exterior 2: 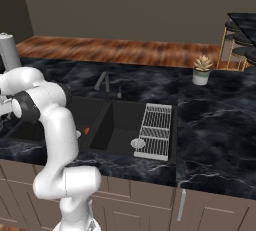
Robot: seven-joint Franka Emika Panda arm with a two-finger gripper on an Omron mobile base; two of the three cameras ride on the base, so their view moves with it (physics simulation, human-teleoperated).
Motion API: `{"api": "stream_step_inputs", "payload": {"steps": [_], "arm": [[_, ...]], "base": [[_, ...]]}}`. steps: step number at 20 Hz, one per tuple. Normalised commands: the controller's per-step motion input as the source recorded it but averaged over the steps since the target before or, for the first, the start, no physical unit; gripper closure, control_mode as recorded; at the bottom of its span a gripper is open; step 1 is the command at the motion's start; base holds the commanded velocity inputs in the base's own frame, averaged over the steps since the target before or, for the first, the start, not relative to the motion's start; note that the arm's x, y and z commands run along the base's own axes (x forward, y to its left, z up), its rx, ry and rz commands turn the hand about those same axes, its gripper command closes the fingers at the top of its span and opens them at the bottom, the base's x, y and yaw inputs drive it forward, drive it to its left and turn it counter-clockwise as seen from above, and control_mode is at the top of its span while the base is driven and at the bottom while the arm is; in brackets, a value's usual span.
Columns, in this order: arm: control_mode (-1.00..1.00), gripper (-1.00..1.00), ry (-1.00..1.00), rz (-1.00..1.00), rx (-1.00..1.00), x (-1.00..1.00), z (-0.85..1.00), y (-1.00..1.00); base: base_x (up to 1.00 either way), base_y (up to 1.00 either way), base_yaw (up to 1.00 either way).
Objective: Dump the bell pepper from the pot into the sink. Then turn on the water and wash the bell pepper. Then turn off the water and put the bell pepper back in the pot.
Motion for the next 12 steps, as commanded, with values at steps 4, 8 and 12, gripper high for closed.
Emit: {"api": "stream_step_inputs", "payload": {"steps": [4,8,12], "arm": [[-1.00,1.00,0.00,0.00,0.00,0.10,-0.07,0.01],[-1.00,1.00,0.00,0.00,0.00,0.02,-0.09,0.08],[-1.00,1.00,0.00,0.00,0.00,0.00,-0.10,0.07]], "base": [[0.00,0.00,0.00],[0.00,0.00,0.00],[0.00,0.00,0.00]]}}
